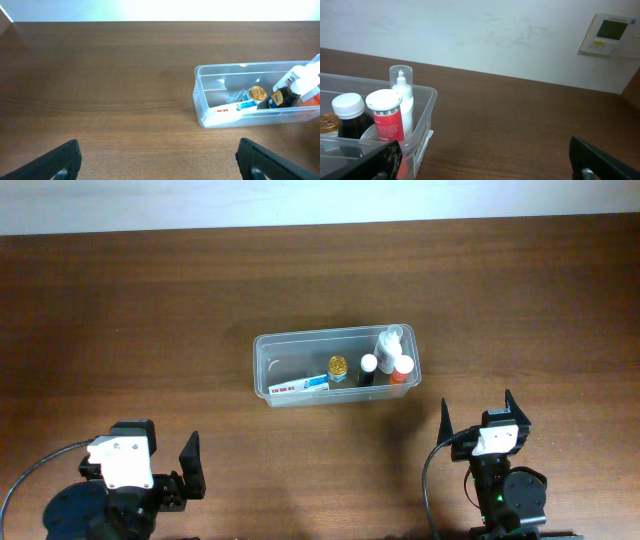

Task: Pack container

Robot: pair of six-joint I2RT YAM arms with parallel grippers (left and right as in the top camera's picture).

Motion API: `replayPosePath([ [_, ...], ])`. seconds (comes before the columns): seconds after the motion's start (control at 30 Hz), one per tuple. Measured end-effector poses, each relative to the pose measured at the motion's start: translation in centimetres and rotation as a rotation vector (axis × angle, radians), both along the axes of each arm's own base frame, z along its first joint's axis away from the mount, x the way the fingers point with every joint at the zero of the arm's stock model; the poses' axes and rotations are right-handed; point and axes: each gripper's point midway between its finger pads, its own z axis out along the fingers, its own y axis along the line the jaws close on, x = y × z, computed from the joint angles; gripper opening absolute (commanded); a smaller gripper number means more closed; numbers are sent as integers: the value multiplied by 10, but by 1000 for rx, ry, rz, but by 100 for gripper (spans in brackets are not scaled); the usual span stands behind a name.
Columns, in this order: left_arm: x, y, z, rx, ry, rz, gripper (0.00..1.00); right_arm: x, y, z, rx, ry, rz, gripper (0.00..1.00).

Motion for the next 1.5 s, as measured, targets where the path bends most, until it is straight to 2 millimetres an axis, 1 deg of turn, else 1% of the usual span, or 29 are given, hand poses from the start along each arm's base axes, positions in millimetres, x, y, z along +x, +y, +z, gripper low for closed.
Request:
replayPosePath([
  [0.83, 0, 0, 0, 0, 1, 0, 99, 0, 1, 0, -7, 1, 4, 98],
  [1.03, -4, 3, -8, 8, 33, 18, 99, 0, 1, 0, -9, 1, 4, 98],
  [1.13, -5, 0, -22, 11, 47, -1, 99, 0, 1, 0, -10, 1, 4, 98],
  [1.23, -3, -6, -48, 16, 52, -38, 99, 0, 1, 0, -10, 2, 8, 98],
  [1.37, 14, -11, -85, 25, -7, -67, 99, 0, 2, -1, -9, 2, 12, 98],
  [1.43, 25, -11, -97, 28, -70, -69, 99, 0, 2, -1, -10, 2, 12, 98],
  [1.5, 35, -11, -103, 33, -140, -68, 99, 0, 2, -1, -11, 2, 12, 98],
])
